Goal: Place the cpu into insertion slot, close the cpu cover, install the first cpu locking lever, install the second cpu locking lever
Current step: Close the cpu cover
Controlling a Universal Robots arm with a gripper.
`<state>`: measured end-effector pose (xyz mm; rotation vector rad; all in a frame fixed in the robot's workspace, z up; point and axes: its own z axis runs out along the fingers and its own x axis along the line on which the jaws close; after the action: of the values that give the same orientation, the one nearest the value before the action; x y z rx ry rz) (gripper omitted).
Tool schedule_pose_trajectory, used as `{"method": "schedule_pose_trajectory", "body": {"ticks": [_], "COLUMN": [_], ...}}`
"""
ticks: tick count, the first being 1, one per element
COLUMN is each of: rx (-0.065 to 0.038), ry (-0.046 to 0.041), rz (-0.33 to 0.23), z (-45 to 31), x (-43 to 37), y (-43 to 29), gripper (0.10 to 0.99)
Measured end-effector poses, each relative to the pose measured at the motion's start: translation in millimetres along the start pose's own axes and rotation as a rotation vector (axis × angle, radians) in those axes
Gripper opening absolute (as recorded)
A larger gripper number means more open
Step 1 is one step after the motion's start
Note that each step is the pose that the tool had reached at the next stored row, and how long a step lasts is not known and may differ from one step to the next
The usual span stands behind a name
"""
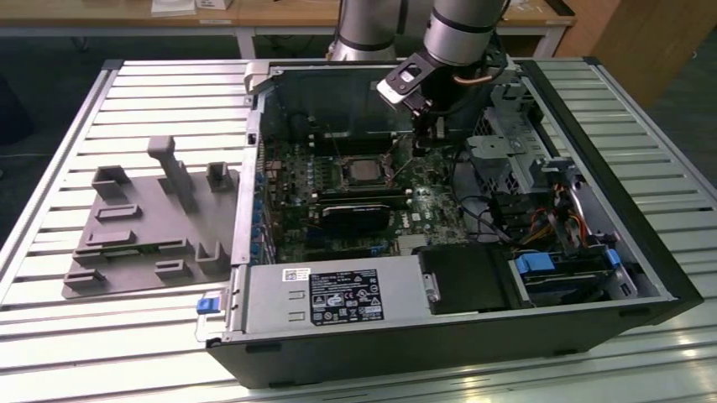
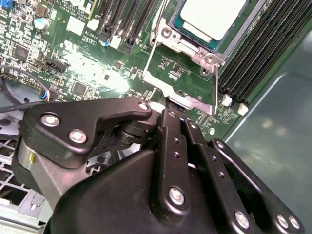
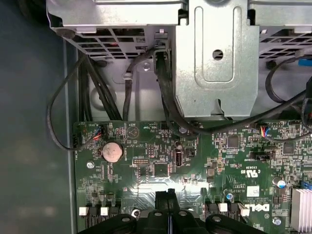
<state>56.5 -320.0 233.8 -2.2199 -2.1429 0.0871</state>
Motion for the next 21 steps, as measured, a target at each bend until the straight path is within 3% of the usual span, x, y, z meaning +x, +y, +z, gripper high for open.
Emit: {"method": "schedule_pose_trajectory", "body": {"ticks": [6, 16, 21], "rx": [-0.001, -0.009, -0.011], "ry": [-0.0002, 0.0000, 0.0002], "rz": [0.000, 0.000, 0.000], "z": [0.5, 2.3, 2.9], "x": [-0.2, -1.0, -1.3], "y": [-7.1, -30.8, -38.5], "gripper": [0.106, 0.106, 0.106]}}
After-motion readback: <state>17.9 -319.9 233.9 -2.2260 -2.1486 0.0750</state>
